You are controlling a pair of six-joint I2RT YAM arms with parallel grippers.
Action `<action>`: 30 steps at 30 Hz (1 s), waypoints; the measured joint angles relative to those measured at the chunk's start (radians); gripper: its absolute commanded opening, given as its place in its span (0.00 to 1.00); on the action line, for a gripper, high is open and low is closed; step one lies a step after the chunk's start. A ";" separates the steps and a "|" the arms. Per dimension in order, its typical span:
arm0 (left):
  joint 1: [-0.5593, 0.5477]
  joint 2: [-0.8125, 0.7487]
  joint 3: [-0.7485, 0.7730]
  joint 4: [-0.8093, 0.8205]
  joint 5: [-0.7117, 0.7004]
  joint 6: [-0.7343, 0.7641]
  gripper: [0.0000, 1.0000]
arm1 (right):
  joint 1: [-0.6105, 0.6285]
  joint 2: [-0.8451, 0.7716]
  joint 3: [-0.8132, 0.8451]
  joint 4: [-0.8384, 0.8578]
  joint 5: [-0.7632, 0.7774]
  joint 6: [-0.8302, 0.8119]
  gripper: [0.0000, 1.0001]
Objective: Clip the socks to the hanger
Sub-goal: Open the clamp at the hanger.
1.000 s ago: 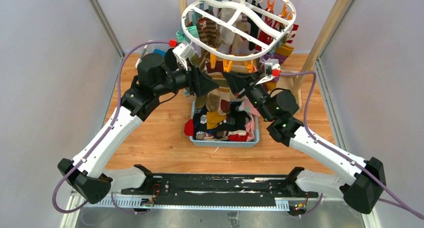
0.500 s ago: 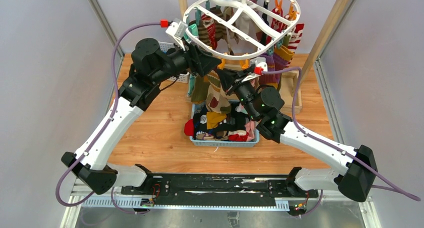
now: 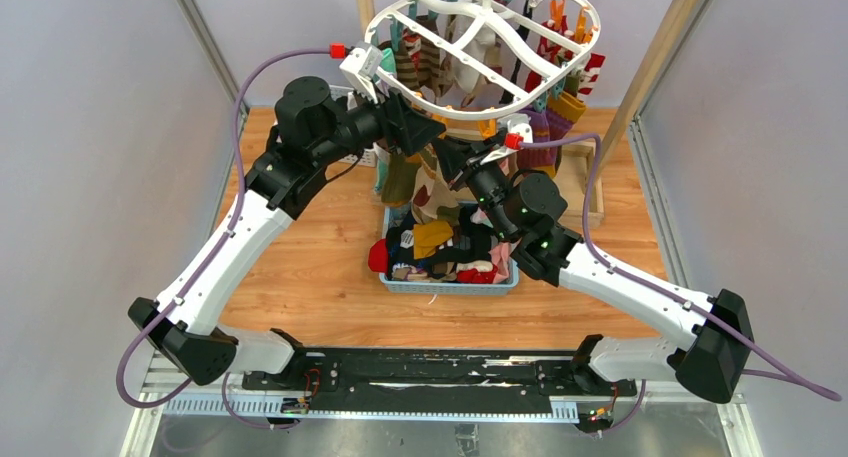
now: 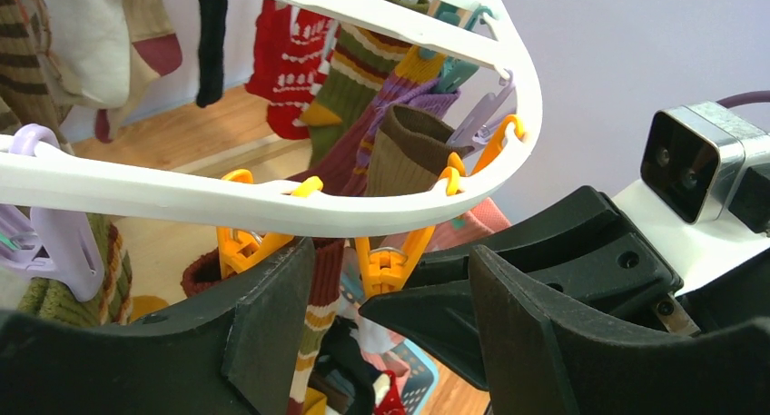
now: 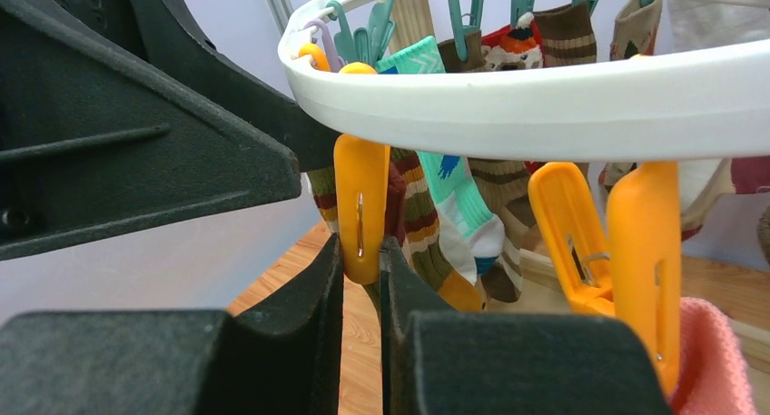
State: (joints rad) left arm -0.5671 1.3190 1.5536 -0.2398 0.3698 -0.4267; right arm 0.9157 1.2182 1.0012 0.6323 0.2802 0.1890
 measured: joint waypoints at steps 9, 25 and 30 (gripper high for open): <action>0.000 0.026 0.004 -0.005 0.002 0.001 0.69 | 0.000 0.005 0.003 -0.003 0.000 0.001 0.00; -0.005 0.089 0.061 -0.046 -0.015 0.005 0.56 | 0.000 0.022 0.021 -0.014 -0.002 0.002 0.00; -0.014 0.089 0.064 -0.048 -0.012 0.000 0.26 | 0.000 0.024 0.023 -0.025 -0.006 0.002 0.22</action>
State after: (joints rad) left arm -0.5812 1.4075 1.6173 -0.2874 0.3576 -0.4263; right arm 0.9157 1.2419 1.0241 0.6075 0.2745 0.1909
